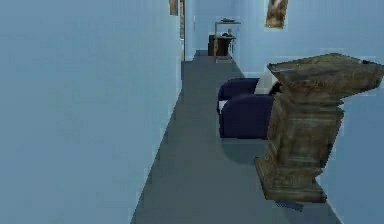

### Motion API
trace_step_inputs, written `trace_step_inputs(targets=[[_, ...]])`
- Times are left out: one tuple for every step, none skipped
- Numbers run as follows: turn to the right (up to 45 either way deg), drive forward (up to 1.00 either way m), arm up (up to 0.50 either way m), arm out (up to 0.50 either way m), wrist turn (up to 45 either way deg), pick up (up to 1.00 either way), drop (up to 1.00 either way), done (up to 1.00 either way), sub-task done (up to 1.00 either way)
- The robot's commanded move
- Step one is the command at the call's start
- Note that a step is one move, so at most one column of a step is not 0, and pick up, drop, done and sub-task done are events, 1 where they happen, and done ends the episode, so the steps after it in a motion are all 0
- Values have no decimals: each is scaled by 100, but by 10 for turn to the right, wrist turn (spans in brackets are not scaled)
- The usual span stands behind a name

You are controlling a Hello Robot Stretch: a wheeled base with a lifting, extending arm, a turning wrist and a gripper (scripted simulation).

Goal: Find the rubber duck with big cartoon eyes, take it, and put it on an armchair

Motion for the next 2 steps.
trace_step_inputs(targets=[[0,100,0,0,0,0,0,0,0],[0,100,0,0,0,0,0,0,0]])
